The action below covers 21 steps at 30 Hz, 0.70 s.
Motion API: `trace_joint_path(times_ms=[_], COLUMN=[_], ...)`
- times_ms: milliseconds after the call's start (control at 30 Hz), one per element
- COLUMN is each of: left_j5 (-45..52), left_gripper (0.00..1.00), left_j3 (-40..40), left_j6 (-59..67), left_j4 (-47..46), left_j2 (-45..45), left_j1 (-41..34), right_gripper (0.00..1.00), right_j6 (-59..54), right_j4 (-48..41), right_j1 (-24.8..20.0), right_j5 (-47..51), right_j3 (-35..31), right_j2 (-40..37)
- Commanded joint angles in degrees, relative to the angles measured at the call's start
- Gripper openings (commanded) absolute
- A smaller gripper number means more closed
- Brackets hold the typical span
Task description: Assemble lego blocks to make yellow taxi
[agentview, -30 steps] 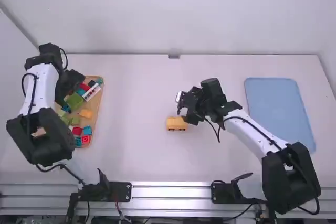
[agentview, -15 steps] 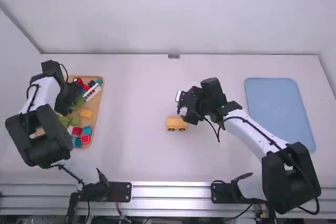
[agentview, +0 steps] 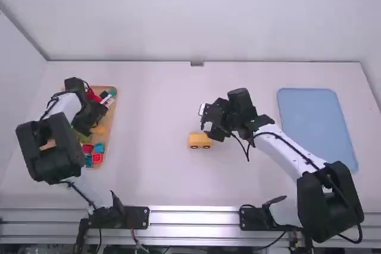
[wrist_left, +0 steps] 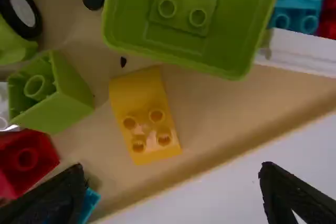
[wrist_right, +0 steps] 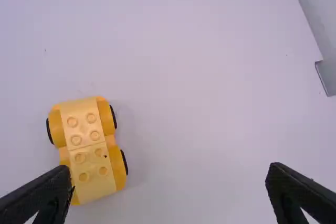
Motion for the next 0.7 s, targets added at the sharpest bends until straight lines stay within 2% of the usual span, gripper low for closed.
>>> trace_joint_path(times_ms=[0,133,267,333,667], left_j5=[-0.59,-0.66,-3.26,-3.45,-3.72], left_gripper=[0.84,0.81,0.69,0.68,0.55], left_j3=[-0.85,-0.87,-0.87,-1.2,-6.01], left_j6=[-0.39,-0.09,-0.68,-0.68,-0.68], left_j4=[-0.07,0.66,0.5,0.74,8.09], left_j2=[1.73,3.58,5.05,5.16,5.16], left_j1=[0.2,0.2,0.13,-0.33,-0.9], right_gripper=[0.98,0.99,0.98,0.99,0.99], right_j6=[0.0,0.85,0.83,0.85,0.83], right_j4=[-0.09,-0.13,-0.15,-0.15,-0.55], right_j1=[0.11,0.11,0.13,0.11,0.11], right_j5=[-0.55,-0.52,-0.52,-0.55,-0.52], right_j3=[0.85,0.83,0.83,0.83,0.83], right_j2=[-0.87,-0.87,-0.87,-0.87,-0.87])
